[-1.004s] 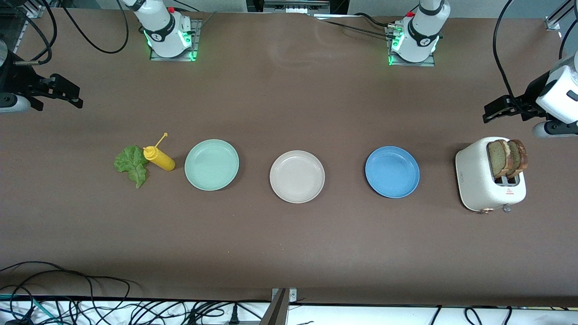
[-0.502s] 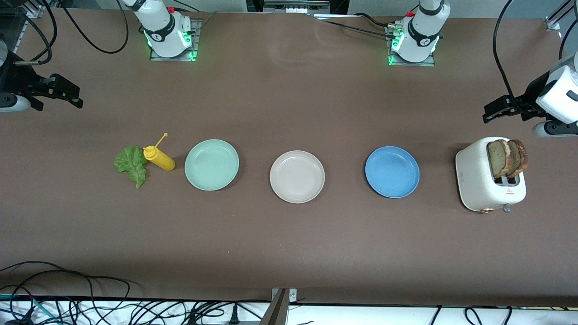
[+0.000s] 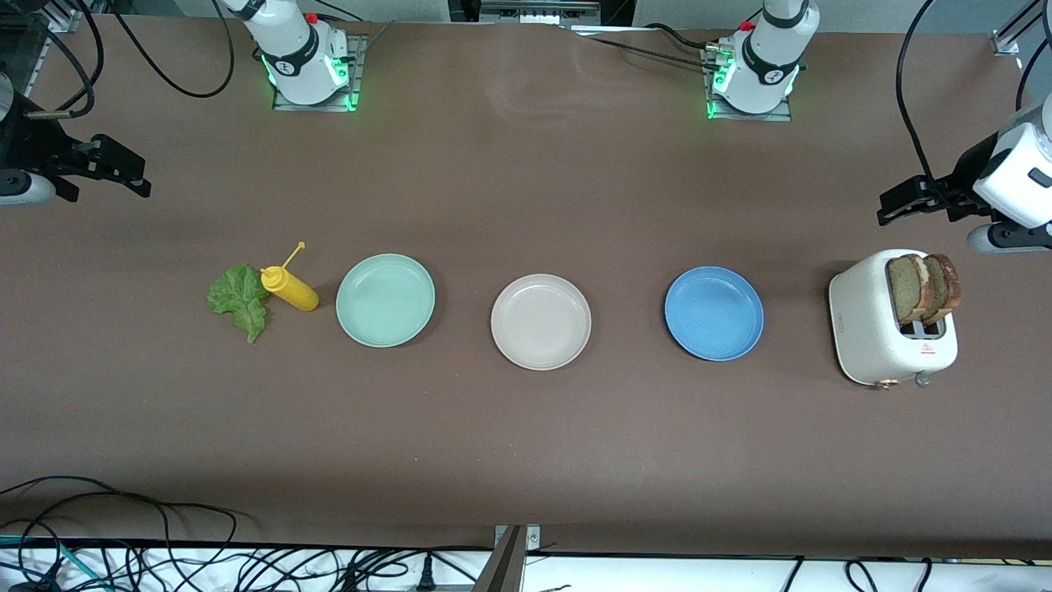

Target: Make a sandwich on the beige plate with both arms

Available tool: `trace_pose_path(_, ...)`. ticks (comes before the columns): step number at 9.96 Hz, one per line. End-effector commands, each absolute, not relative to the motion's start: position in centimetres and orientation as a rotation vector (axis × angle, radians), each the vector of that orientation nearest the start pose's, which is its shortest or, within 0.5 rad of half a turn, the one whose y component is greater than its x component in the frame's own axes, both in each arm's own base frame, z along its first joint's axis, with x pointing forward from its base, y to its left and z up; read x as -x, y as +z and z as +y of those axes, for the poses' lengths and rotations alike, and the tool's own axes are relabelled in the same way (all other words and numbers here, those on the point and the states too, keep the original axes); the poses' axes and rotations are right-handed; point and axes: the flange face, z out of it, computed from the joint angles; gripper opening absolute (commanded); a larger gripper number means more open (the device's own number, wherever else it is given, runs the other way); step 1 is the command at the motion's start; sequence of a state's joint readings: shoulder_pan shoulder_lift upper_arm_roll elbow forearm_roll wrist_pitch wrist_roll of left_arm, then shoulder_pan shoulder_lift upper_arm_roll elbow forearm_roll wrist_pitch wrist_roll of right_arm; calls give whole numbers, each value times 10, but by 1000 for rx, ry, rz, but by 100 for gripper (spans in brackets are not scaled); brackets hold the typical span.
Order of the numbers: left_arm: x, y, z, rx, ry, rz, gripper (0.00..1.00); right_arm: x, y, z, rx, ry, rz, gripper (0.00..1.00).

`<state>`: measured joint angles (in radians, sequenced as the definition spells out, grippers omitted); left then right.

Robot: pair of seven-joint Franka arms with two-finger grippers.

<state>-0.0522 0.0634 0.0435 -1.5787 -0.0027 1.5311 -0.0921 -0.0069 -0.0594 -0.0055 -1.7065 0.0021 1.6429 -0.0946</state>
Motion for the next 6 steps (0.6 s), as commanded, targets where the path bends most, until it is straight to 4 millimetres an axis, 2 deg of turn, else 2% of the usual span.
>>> trace_pose_path(1, -571, 586, -4, 3116, 159, -108, 100, -540, 604, -7, 3147, 3, -121, 100)
trace_pose_path(6, -573, 583, -2, 3115, 169, -107, 100, -540, 604, -7, 3147, 3, -121, 100)
